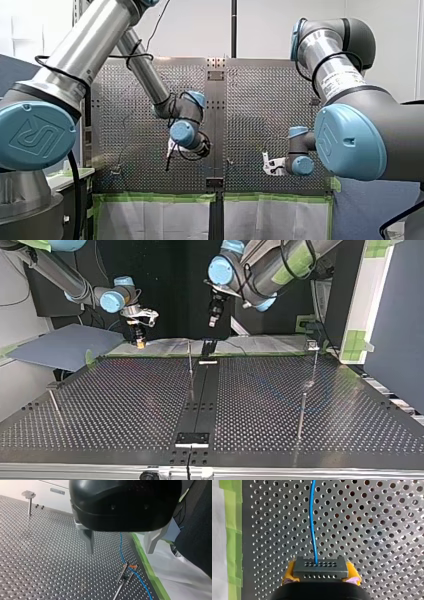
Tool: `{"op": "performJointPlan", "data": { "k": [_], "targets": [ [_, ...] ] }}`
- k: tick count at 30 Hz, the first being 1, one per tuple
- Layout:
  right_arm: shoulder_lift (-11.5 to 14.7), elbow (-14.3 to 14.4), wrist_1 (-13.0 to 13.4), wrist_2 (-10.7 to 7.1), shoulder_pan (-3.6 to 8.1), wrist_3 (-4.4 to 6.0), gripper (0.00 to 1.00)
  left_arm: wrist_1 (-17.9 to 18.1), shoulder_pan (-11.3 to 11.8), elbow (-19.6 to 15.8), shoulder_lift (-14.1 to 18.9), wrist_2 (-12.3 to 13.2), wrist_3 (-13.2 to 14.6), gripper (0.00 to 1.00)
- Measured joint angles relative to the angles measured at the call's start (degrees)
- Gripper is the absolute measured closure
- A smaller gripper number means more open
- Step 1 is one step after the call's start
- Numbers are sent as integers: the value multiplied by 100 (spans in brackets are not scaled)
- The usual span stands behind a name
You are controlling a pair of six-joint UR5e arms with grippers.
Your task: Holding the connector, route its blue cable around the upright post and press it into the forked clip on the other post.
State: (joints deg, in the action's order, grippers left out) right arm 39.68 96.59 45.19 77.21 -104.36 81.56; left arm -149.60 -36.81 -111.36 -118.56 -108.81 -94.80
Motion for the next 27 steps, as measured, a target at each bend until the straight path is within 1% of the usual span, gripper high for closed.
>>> {"op": "performJointPlan", "data": {
  "k": [16,27],
  "targets": [
    [1,-3,13,-4,-1,10,100,4,-29,-810,808,11,-214,0],
    [1,-1,11,-12,0,19,100,1,-29,-1294,1293,14,-248,0]
  ]
}}
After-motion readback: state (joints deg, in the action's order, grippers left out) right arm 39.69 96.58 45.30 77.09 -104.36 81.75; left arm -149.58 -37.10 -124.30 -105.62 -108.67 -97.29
